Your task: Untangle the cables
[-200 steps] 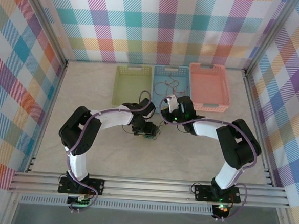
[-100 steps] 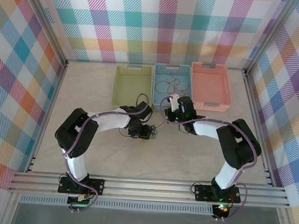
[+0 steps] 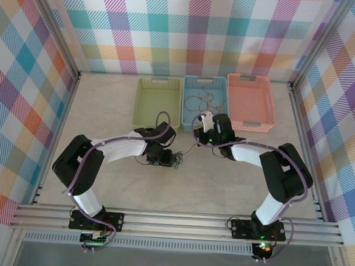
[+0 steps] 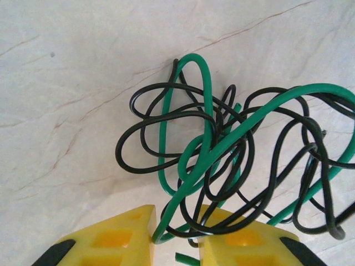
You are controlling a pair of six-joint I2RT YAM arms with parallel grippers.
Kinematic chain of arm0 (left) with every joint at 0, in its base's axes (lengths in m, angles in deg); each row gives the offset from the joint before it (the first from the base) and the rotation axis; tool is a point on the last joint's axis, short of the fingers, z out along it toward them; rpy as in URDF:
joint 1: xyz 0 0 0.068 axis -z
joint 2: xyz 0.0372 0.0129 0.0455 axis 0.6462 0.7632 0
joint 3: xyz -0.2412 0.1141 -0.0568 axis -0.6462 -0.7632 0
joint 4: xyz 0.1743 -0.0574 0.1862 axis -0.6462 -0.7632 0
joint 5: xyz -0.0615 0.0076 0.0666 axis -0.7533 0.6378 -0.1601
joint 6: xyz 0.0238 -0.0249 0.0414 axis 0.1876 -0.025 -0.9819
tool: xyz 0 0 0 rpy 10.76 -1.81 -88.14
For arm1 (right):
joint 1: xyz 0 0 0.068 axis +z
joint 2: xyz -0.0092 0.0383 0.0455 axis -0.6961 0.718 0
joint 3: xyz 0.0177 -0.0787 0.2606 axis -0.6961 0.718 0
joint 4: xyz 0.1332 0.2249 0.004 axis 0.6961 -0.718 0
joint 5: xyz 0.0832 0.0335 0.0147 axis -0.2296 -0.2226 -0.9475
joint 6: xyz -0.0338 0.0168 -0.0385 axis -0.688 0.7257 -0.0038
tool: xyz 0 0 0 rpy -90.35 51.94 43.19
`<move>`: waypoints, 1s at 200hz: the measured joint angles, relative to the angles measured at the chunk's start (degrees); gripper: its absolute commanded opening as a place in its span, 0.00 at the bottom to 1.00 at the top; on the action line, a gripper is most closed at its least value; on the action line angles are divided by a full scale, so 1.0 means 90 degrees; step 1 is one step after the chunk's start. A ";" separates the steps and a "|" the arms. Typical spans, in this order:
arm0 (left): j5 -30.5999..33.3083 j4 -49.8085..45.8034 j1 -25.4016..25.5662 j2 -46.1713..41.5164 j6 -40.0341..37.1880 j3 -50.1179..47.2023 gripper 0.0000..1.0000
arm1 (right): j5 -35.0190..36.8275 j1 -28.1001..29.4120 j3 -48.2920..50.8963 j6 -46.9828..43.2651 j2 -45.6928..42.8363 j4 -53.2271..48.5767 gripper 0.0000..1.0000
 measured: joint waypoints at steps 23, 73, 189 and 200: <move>0.0029 -0.0039 -0.0051 -0.0155 -0.0017 -0.0131 0.24 | -0.0333 0.0000 0.0214 -0.0005 -0.0158 0.0233 0.00; 0.0146 -0.0134 -0.0199 -0.0716 -0.0044 -0.0459 0.24 | -0.0500 0.0000 0.0682 -0.0090 -0.0544 0.0845 0.00; 0.0447 -0.0199 -0.0442 -0.1756 -0.0015 -0.1173 0.26 | 0.1241 0.0000 0.1343 -0.0223 -0.1229 0.1683 0.00; 0.0350 -0.0172 -0.0447 -0.1780 0.0010 -0.1183 0.35 | 0.1224 0.0000 0.1343 -0.0226 -0.1229 0.1707 0.00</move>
